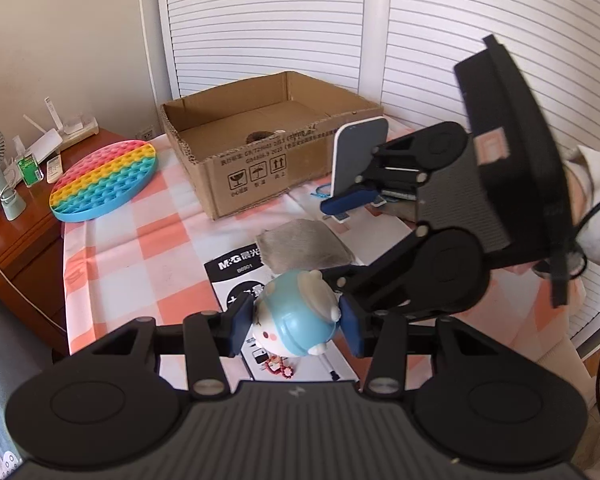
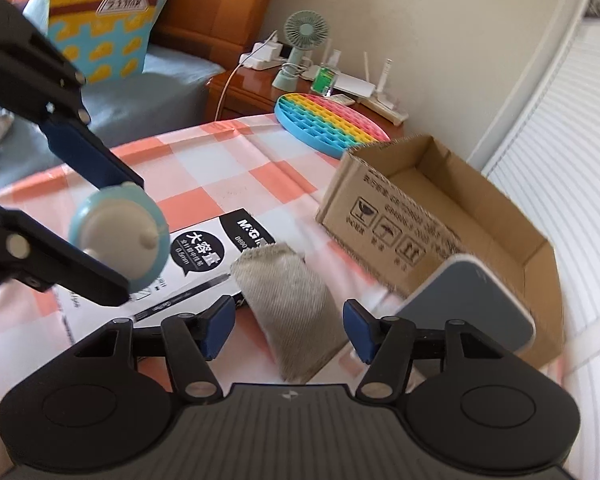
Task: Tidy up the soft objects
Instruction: 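Grasp the blue round toy with the left gripper while the right gripper grasps the grey pouch, then carry the toy and grey pouch into the cardboard box and release both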
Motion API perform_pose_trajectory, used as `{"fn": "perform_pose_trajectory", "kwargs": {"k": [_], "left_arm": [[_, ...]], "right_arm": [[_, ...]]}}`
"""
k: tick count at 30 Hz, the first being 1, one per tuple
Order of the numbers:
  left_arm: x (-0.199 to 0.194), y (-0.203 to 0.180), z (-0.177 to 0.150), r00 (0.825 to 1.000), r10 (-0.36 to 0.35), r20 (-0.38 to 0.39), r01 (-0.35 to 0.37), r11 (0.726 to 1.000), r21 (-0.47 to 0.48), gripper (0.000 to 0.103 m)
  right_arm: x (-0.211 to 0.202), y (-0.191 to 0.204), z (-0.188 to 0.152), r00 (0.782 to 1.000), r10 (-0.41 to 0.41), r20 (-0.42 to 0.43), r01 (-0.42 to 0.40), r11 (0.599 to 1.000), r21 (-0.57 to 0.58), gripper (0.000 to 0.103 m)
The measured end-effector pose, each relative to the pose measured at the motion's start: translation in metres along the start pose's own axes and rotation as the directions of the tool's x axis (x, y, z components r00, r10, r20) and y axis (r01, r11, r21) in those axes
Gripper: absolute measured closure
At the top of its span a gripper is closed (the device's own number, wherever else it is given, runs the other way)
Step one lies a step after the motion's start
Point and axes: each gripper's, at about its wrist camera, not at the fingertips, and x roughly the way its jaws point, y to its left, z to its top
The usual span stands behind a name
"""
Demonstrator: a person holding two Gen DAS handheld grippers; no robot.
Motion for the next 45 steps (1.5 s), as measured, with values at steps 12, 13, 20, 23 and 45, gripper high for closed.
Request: {"fn": "perform_pose_trajectory", "kwargs": {"k": [12,13,20,23,45], "left_arm": [[0.003,0.005,0.0,0.999,-0.037,0.0,0.037,0.999,-0.012,0.057],[0.003,0.004,0.0,0.999,-0.038,0.0,0.038,0.999,-0.012,0.057],[0.004,0.003,0.002,0.999,-0.033,-0.002,0.033,0.999,-0.011,0.057],[0.003,0.002,0.002,1.0,-0.025,-0.007,0.025,1.0,-0.014,0.057],[0.022,-0.032,0.029,0.999,-0.033,-0.032,0.033,0.999,0.013,0.057]], "right_arm": [[0.024,0.003,0.0,0.999,-0.012,-0.047,0.007,0.996,-0.091,0.054],[0.023,0.003,0.0,0.999,-0.015,-0.047,0.011,0.996,-0.093,0.056],[0.009,-0.004,-0.003,0.999,0.016,-0.034,-0.017,0.999,-0.034,0.07],[-0.001,-0.005,-0.007,0.999,0.04,-0.027,-0.04,0.999,-0.001,0.07],[-0.083,-0.059,-0.061,0.999,-0.007,-0.04,0.017,0.967,0.256,0.07]]}}
